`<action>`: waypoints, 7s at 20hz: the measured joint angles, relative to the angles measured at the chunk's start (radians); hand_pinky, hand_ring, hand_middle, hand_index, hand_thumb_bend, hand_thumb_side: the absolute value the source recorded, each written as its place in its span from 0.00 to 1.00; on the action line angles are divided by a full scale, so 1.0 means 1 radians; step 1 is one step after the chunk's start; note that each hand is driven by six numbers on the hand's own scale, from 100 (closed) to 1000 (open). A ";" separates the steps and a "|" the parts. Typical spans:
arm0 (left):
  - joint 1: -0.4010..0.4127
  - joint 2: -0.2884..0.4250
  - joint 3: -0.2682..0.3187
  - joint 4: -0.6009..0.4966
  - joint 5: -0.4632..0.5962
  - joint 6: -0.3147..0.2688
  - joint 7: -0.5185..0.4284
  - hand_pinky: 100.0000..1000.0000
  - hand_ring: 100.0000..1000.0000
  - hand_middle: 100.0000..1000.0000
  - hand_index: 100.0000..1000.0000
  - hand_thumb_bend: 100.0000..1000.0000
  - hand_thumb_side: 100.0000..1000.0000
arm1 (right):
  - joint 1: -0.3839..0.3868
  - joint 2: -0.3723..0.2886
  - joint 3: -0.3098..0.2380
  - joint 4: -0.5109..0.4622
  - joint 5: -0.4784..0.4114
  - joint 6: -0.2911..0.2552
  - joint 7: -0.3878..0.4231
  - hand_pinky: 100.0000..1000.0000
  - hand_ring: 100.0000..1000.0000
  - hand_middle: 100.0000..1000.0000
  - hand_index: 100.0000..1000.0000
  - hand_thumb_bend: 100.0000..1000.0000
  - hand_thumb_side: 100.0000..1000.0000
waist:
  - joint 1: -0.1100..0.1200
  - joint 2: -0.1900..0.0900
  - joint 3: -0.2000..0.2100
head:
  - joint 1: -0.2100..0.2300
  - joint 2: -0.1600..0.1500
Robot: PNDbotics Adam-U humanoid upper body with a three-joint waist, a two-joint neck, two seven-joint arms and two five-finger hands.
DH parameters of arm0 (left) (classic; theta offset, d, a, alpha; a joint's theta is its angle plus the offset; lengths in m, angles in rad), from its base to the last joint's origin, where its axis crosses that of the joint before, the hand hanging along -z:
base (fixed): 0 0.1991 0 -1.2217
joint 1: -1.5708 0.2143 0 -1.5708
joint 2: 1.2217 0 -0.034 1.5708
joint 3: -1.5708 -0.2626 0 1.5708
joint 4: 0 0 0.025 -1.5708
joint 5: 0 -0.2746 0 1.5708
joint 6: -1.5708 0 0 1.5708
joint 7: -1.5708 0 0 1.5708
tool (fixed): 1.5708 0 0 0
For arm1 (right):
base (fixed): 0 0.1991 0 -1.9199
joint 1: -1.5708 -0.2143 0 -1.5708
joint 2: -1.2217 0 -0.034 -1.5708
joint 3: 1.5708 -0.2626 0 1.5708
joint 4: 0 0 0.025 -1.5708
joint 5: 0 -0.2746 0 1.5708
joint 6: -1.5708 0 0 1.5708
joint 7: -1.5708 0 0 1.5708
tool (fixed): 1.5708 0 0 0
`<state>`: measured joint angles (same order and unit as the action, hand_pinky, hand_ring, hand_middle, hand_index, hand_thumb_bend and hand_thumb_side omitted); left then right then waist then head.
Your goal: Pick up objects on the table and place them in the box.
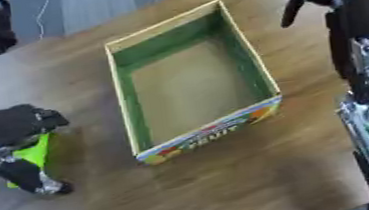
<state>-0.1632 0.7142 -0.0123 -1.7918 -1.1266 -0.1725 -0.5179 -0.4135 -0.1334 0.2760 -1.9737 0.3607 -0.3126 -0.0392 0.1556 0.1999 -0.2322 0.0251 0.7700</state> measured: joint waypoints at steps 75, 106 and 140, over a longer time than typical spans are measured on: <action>0.049 -0.524 0.085 0.080 -0.078 0.403 0.627 0.00 0.00 0.06 0.08 0.00 0.00 | 0.036 -0.001 -0.019 0.012 0.000 0.004 0.005 0.26 0.83 0.77 0.94 0.32 1.00 | 0.014 -0.020 0.076 | -0.024 0.000; -0.324 -0.235 0.011 0.046 0.758 0.097 0.970 0.00 0.00 0.06 0.11 0.00 0.00 | 0.053 0.001 -0.011 0.024 -0.009 0.001 0.018 0.27 0.83 0.78 0.94 0.31 1.00 | 0.030 -0.069 0.034 | -0.015 0.000; -0.351 -0.355 -0.083 0.261 0.859 0.036 0.539 0.64 0.94 1.00 1.00 0.79 0.96 | 0.044 0.001 0.000 0.025 -0.019 -0.003 0.039 0.27 0.83 0.78 0.95 0.32 1.00 | 0.065 -0.075 -0.055 | -0.018 0.000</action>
<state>-0.5139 0.3594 -0.0951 -1.5303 -0.2677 -0.1362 0.0208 -0.3695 -0.1325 0.2764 -1.9490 0.3417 -0.3154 -0.0006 0.2203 0.1251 -0.2871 0.0075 0.7700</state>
